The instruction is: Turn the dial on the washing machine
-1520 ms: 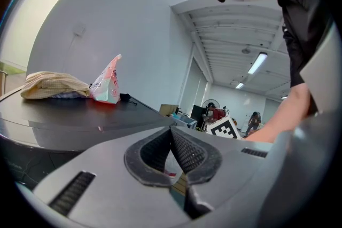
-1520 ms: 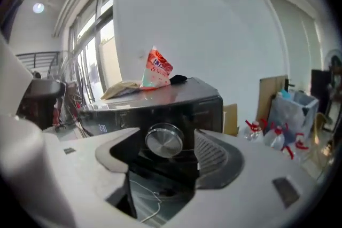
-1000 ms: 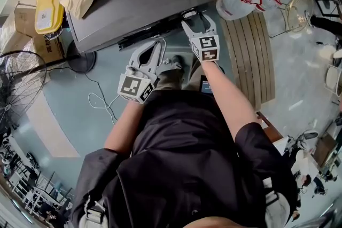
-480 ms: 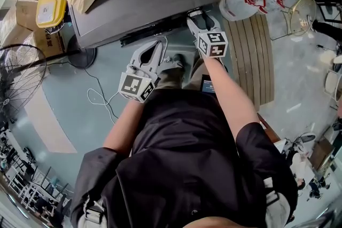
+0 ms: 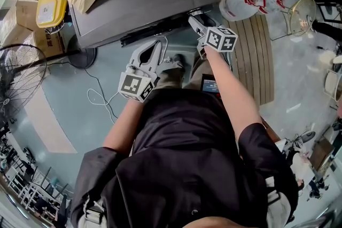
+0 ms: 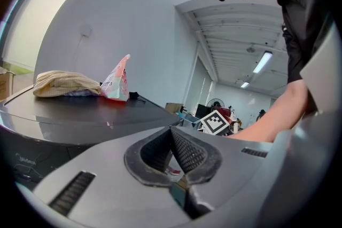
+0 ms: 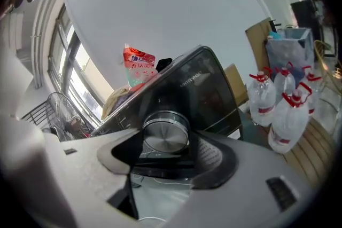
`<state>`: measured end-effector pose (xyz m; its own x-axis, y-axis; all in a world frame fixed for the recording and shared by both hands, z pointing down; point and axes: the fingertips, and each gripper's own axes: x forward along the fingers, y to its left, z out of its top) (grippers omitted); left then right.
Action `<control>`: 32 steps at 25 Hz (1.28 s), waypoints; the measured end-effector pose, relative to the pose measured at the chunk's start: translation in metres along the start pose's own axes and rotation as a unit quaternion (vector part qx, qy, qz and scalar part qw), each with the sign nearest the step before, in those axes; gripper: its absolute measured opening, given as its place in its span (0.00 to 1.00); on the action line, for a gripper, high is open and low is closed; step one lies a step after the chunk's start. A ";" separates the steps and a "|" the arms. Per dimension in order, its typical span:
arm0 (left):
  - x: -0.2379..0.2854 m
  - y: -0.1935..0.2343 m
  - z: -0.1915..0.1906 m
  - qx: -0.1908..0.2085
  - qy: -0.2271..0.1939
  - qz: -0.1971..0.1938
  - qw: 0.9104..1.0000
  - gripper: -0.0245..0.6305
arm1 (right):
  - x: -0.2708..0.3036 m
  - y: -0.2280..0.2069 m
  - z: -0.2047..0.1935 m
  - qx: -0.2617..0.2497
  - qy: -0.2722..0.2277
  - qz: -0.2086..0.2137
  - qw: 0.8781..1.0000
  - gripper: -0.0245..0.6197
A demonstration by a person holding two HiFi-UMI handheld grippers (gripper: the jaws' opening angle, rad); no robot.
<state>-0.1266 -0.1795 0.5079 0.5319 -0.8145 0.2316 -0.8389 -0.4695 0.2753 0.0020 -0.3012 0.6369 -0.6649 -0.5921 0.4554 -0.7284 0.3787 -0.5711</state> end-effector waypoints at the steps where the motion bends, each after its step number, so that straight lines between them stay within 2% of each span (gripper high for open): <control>1: 0.000 0.000 0.000 -0.001 0.000 0.000 1.000 0.03 | 0.000 0.000 0.000 0.005 0.001 0.002 1.000 0.46; 15: -0.005 -0.001 -0.001 -0.005 -0.003 0.003 1.000 0.03 | -0.001 0.001 -0.001 0.110 0.017 0.041 0.993 0.46; 23: -0.006 -0.003 -0.003 -0.001 0.001 0.000 1.000 0.03 | 0.000 0.001 -0.001 0.167 0.011 0.064 0.984 0.46; 32: -0.005 -0.008 0.000 0.007 0.002 -0.006 1.000 0.03 | -0.001 -0.001 -0.002 0.251 0.004 0.096 0.963 0.46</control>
<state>-0.1219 -0.1715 0.5049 0.5427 -0.8072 0.2321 -0.8338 -0.4845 0.2648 0.0026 -0.2999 0.6380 -0.7823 -0.5392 0.3118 -0.4206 0.0882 -0.9029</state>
